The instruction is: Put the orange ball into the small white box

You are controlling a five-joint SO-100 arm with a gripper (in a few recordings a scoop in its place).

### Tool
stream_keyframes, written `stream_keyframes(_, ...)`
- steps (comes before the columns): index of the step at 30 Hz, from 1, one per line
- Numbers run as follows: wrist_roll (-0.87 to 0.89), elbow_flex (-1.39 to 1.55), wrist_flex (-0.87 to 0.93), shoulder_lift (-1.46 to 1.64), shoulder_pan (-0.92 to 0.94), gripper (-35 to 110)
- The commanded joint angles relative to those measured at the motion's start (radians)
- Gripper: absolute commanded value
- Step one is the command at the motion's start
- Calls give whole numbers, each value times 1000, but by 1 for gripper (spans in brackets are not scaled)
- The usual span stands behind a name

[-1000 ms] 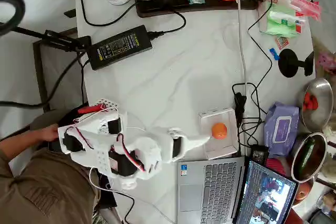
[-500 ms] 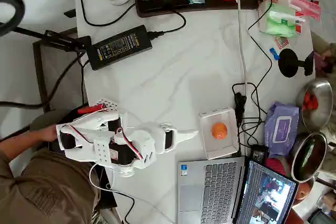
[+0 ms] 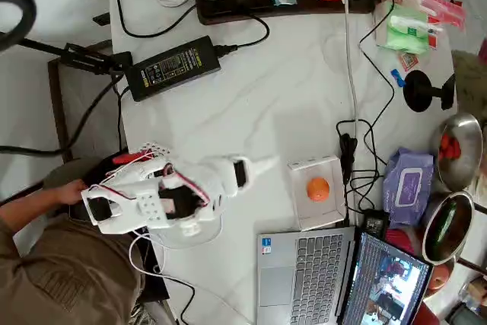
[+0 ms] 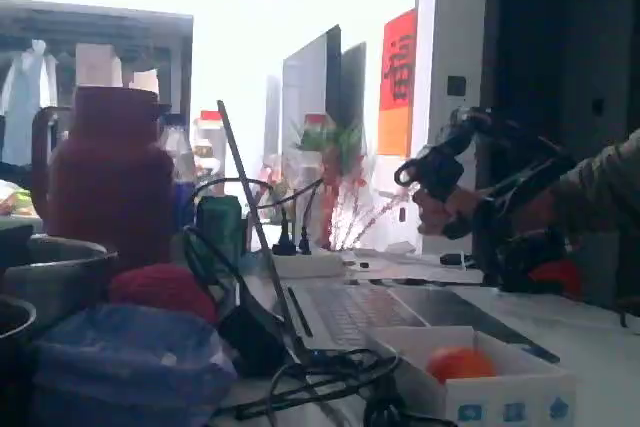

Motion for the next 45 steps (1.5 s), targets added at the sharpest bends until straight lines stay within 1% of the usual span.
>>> stream_keyframes(1,-8,89,-84,18,-20,35)
stream_keyframes(5,-6,221,-212,18,-20,34)
stream_keyframes(10,-6,319,-265,35,-18,35)
stream_keyframes(13,-8,368,-287,163,-18,35)
stream_keyframes(16,-8,454,-290,330,-18,35)
stream_keyframes(20,-6,497,-291,419,-17,35)
stream_keyframes(26,-6,500,-290,408,-15,34)
stream_keyframes(32,-6,627,-291,422,-15,34)
stream_keyframes(36,-6,635,-291,422,-14,34)
stream_keyframes(41,-3,635,-291,411,94,33)
stream_keyframes(45,-3,637,-287,408,141,24)
